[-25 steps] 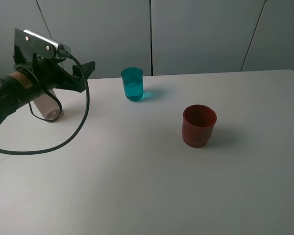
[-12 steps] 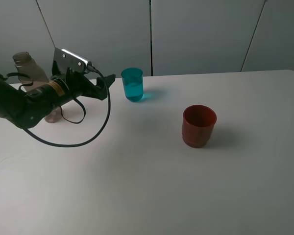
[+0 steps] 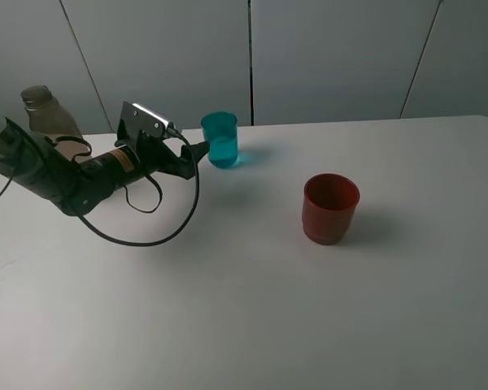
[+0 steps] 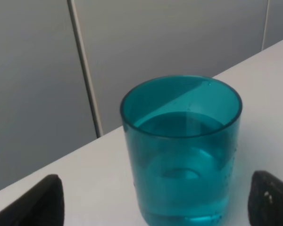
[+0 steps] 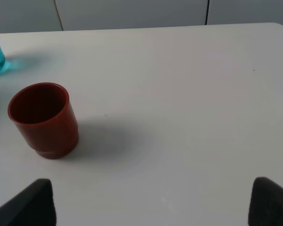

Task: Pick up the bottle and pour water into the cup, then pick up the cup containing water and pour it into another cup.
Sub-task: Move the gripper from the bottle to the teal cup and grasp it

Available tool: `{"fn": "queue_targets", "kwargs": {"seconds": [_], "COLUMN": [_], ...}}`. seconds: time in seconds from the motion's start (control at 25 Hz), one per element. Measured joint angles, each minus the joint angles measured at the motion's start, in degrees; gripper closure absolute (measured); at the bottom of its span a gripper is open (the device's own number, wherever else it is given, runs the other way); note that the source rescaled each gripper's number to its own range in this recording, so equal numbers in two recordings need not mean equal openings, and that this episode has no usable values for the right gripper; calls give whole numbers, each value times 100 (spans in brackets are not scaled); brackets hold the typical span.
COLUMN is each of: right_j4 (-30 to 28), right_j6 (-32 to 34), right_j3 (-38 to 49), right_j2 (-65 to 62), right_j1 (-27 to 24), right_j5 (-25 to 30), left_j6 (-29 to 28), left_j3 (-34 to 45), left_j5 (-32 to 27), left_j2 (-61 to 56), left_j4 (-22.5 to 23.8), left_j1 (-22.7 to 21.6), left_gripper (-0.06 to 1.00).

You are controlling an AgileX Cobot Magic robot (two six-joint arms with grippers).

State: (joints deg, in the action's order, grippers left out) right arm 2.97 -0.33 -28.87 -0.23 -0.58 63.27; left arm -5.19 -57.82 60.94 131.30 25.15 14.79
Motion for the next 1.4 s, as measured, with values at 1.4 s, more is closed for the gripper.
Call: {"fn": "queue_targets", "kwargs": {"seconds": [1.4], "right_j4": [0], "right_j6": [33], "right_j3": [0], "right_j2": [0], "right_j1": [0], "right_j5": [0], "left_j6": [-217], "left_j3": [-2124], "left_j5": [-218], "left_j2": [1500], "left_j4": [148], "left_j1": [387], "left_gripper": [-4]}}
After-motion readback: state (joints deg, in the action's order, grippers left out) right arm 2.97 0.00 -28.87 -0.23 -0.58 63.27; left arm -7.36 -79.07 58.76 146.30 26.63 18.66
